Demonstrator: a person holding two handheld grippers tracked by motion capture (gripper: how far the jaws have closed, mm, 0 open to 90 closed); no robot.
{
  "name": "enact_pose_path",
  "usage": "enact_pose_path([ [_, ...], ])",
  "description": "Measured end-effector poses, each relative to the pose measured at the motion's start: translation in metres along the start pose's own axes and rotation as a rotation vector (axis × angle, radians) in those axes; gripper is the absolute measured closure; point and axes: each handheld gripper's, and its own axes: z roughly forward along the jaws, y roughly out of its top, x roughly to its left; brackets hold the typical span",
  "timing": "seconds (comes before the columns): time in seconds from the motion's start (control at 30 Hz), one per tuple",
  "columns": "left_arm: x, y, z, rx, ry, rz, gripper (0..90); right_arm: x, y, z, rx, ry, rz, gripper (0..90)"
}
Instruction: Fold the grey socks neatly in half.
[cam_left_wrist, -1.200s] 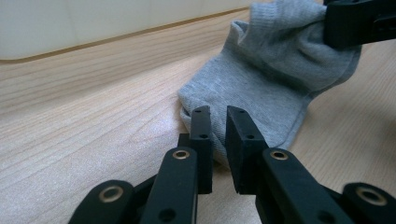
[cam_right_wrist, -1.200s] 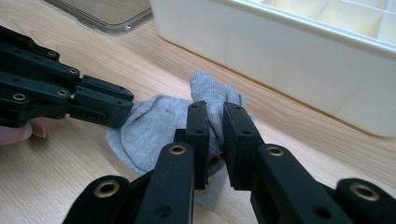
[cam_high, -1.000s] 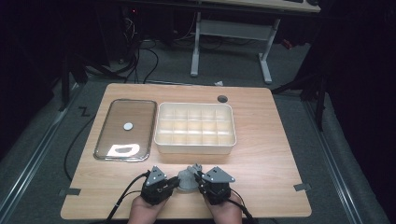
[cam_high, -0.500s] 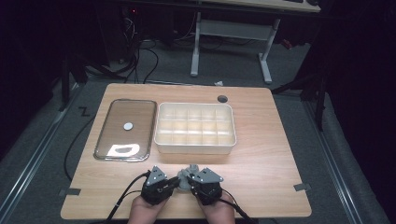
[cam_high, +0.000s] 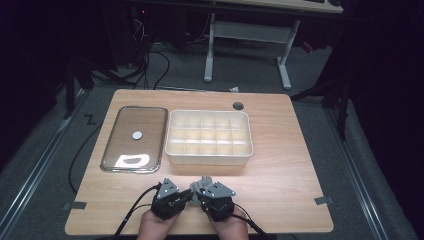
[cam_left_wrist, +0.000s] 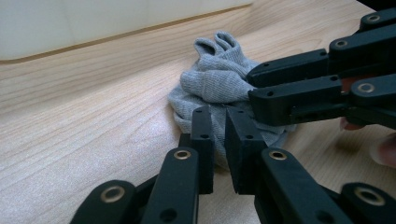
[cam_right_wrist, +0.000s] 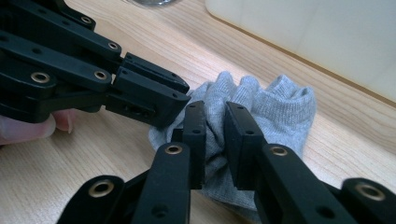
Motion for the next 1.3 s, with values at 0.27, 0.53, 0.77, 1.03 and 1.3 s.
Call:
enact_pose_path([
  [0.27,0.0,0.0,0.0,0.001,0.001,0.0,81.6,-0.003,0.013,-0.024,-0.094,0.0,0.016,74.1],
  [0.53,0.0,0.0,0.0,0.001,0.002,0.002,81.4,-0.007,0.006,-0.014,-0.048,0.011,0.066,72.5],
  [0.77,0.0,0.0,0.0,0.003,0.003,0.004,81.7,-0.008,-0.004,-0.002,0.0,0.0,0.081,82.3],
  [1.03,-0.001,0.0,0.001,0.007,0.005,0.004,82.6,-0.005,-0.004,0.0,0.009,0.008,0.076,88.8],
  [1.3,-0.001,0.0,0.001,0.016,0.008,0.008,83.7,0.003,0.005,-0.008,-0.048,0.05,0.056,88.9],
])
